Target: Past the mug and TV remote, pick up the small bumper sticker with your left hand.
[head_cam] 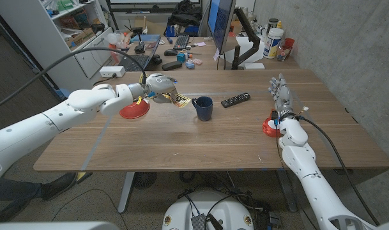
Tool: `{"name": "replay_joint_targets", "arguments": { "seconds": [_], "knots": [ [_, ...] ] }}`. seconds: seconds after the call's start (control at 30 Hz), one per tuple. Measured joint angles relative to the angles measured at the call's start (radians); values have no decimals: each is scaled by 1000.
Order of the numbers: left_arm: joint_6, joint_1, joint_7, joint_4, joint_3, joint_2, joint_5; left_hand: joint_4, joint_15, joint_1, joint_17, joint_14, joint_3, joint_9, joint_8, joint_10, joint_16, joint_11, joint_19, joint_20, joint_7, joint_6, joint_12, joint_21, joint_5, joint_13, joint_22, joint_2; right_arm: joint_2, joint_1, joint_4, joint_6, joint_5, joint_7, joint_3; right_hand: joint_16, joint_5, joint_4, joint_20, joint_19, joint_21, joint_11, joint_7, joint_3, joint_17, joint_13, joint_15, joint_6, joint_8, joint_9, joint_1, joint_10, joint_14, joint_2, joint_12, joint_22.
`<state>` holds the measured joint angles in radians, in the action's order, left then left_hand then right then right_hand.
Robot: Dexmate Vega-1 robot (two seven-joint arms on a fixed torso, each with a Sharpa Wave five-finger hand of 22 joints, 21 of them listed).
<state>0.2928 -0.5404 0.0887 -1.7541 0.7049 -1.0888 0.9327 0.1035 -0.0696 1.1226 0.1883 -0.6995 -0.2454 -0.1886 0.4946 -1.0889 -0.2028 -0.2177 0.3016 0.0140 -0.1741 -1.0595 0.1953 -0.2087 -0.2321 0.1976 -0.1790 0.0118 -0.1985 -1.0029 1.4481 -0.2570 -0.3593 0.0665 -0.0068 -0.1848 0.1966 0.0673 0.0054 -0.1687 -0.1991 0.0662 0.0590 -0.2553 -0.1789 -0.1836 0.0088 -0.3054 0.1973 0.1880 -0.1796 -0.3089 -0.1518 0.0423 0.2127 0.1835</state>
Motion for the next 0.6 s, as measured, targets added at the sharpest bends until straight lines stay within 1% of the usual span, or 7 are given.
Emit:
{"name": "replay_joint_targets", "arguments": {
  "seconds": [0.27,0.37,0.6],
  "knots": [
    [0,2,5,0,-3,-2,2,0,0,-1,0,0,0,0,0,0,8,0,0,0,0,0,0,0,0,0,0,-1,-1,-2,6,1,1,6,1,0,0,0,0,0,0,0,0,0,0,0,0,0,0,0,0,0,0,0,0,0],
    [0,4,5,0,-3,-2,3,-4,0,-2,0,0,-4,0,0,0,8,0,0,0,0,0,0,0,2,0,0,-3,-1,-2,8,3,2,7,1,0,0,0,0,0,0,0,0,0,0,0,0,0,0,0,0,0,0,0,0,0],
    [4,15,5,7,-3,4,8,-2,0,-3,0,0,-7,0,0,0,8,0,0,0,0,0,0,0,3,0,0,-3,-1,-2,9,5,2,11,1,0,0,0,0,0,0,0,0,0,0,0,0,0,0,0,0,0,0,0,0,0]
  ]
}}
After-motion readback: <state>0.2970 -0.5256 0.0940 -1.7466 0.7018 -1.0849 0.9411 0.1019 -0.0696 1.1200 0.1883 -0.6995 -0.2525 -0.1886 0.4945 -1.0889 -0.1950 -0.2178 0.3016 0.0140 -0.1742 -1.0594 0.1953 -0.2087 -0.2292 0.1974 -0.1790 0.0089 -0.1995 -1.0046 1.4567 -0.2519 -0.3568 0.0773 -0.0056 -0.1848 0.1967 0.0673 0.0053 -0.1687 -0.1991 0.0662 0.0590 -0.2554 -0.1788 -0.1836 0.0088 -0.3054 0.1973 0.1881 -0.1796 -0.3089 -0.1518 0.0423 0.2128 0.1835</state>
